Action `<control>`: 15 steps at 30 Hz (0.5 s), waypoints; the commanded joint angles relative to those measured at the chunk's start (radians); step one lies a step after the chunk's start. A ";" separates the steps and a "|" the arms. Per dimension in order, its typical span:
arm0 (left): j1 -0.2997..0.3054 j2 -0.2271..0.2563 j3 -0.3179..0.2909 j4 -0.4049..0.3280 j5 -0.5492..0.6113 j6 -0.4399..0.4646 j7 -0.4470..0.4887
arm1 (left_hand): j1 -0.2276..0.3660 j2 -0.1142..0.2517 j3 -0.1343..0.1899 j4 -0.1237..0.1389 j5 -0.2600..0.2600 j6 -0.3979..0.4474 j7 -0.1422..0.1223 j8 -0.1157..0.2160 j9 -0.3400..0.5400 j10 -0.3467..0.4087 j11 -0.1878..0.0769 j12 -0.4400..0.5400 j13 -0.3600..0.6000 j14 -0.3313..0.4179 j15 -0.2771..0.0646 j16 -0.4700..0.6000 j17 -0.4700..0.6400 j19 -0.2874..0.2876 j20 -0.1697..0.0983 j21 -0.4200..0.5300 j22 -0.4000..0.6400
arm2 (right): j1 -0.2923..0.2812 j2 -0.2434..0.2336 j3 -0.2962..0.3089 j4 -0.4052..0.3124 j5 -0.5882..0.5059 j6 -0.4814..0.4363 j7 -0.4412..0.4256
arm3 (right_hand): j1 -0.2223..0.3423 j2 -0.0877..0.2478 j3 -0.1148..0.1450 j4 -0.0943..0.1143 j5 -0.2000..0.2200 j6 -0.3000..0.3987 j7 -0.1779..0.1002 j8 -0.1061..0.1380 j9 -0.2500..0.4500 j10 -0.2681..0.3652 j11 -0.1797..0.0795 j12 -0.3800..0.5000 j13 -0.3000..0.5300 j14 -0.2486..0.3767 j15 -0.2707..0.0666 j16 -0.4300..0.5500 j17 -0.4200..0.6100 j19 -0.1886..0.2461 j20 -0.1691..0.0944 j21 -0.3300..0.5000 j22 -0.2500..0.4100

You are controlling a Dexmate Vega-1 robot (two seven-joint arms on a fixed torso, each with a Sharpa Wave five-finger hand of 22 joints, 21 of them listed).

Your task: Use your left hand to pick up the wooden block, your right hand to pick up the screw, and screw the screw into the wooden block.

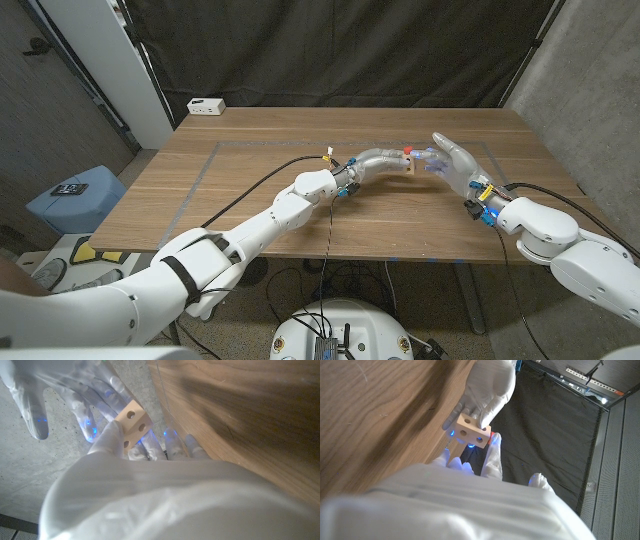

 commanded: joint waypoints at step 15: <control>-0.025 -0.014 0.003 0.036 0.005 -0.009 -0.020 | 0.002 0.007 0.013 0.005 0.006 0.035 0.024 0.009 0.004 0.004 0.007 0.003 0.004 0.009 -0.012 0.008 0.005 0.003 0.001 0.004 0.002 | 0.039 0.017 -0.004 0.037 -0.020 0.008 0.012 | 0.014 0.002 -0.001 0.000 0.005 -0.090 -0.014 -0.032 0.013 -0.019 0.012 -0.007 0.005 -0.121 0.007 0.003 0.001 0.002 0.002 0.003 0.002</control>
